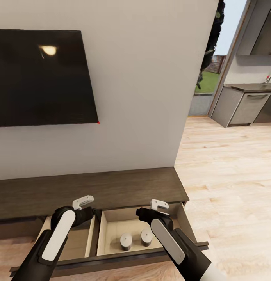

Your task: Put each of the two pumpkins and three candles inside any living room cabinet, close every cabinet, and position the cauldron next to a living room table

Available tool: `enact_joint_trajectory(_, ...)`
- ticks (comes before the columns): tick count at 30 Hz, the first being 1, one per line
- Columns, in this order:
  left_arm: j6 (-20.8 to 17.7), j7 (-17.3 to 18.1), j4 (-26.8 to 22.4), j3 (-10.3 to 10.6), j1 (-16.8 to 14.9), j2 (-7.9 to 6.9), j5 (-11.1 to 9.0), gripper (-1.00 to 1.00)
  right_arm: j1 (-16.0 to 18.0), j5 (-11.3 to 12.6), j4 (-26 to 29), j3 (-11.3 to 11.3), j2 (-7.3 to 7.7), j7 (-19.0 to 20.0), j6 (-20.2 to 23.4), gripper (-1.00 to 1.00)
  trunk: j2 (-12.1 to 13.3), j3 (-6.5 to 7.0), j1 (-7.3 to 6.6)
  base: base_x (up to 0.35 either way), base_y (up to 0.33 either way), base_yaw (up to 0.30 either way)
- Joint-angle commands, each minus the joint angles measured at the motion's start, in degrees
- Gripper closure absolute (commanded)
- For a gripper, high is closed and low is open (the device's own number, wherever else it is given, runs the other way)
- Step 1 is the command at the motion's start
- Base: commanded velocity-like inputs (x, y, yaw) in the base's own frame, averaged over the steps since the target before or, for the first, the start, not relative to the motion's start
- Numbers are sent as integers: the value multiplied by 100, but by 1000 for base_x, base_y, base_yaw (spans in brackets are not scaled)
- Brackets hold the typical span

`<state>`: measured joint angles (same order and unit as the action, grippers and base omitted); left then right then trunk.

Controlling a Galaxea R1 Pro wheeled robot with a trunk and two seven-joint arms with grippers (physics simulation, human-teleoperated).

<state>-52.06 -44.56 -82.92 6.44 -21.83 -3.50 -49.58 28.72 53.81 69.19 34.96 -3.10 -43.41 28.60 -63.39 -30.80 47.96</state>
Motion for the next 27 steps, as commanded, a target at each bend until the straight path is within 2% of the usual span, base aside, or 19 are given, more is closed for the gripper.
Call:
enact_joint_trajectory(1,-6,-57,-12,9,-2,-7,-56,-100,7,33,10,8,-2,-45,15,-100,-4,-6,0,0,0,52)
enact_joint_trajectory(6,-6,-53,-19,-31,1,-71,-101,-100,6,33,8,9,-5,-47,14,-100,-4,-6,0,-54,0,184)
enact_joint_trajectory(12,-6,-46,-16,-59,1,-147,-138,-100,8,32,3,10,-6,-53,14,-100,-4,-6,0,-237,0,269)
enact_joint_trajectory(18,-26,-44,-14,-63,1,-158,-140,-100,7,26,-9,11,-6,-54,14,-100,-4,-6,0,-217,0,280)
enact_joint_trajectory(27,-30,-44,-32,-69,1,-160,-148,-100,10,17,-37,11,-6,-54,14,-100,-4,-6,0,-20,0,282)
